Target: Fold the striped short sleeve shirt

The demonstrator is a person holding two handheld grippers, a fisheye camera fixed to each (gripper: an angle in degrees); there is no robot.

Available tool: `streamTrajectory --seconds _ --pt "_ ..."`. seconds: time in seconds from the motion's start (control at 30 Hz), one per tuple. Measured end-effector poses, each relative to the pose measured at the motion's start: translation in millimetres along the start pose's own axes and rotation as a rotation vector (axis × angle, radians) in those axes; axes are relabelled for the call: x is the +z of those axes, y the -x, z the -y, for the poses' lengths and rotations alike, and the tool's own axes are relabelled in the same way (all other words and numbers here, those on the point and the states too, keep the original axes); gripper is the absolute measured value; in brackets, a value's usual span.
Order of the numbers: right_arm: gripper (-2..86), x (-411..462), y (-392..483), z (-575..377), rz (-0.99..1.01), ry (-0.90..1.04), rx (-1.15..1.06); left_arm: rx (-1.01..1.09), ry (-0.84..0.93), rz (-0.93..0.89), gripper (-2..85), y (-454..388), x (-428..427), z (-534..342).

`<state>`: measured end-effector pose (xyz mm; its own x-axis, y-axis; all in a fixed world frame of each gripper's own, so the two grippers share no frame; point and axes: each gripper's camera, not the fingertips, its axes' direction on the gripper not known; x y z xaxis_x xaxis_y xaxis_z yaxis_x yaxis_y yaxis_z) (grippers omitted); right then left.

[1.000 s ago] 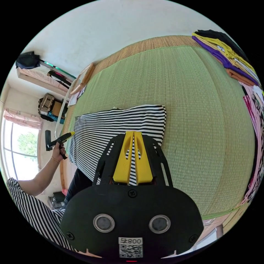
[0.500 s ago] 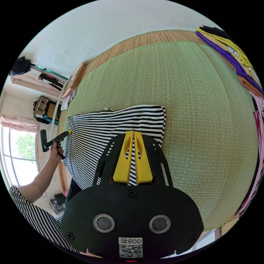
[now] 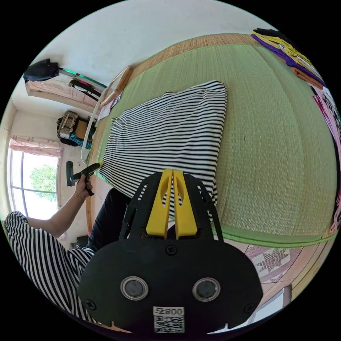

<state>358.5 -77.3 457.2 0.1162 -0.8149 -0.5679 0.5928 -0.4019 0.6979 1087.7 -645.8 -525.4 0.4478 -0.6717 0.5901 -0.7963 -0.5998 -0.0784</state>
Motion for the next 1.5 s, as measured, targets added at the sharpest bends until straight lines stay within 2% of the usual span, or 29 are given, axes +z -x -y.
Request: streamTrajectory --seconds 0.2,0.3,0.57,0.67,0.97,1.23,1.5 --pt "0.0 30.0 9.5 -41.7 -0.041 0.063 0.012 -0.002 -0.001 0.062 0.1 -15.1 -26.7 -13.6" --pt "0.0 39.1 8.6 -51.4 -0.059 0.066 0.026 0.061 0.074 0.126 0.1 -29.0 -30.3 -17.0" --pt "0.0 31.5 2.9 -78.5 -0.042 0.053 0.044 0.029 0.057 0.103 0.1 -57.3 -71.7 -32.4" --pt "0.0 18.1 -2.9 -97.8 -0.029 0.015 0.056 0.043 0.039 0.032 0.1 -74.0 -90.5 -41.8" --pt "0.5 -24.6 -52.7 -173.4 -0.048 -0.100 0.187 0.191 0.120 -0.083 0.2 -161.2 -111.2 -62.3" --pt "4.3 -24.9 -76.4 -212.3 -0.037 -0.120 0.203 0.328 0.238 -0.020 0.2 -262.3 -113.6 -67.5" --pt "7.3 -9.1 -91.0 -226.0 -0.035 -0.086 0.182 0.319 0.269 -0.010 1.2 -323.3 -147.6 -72.3"
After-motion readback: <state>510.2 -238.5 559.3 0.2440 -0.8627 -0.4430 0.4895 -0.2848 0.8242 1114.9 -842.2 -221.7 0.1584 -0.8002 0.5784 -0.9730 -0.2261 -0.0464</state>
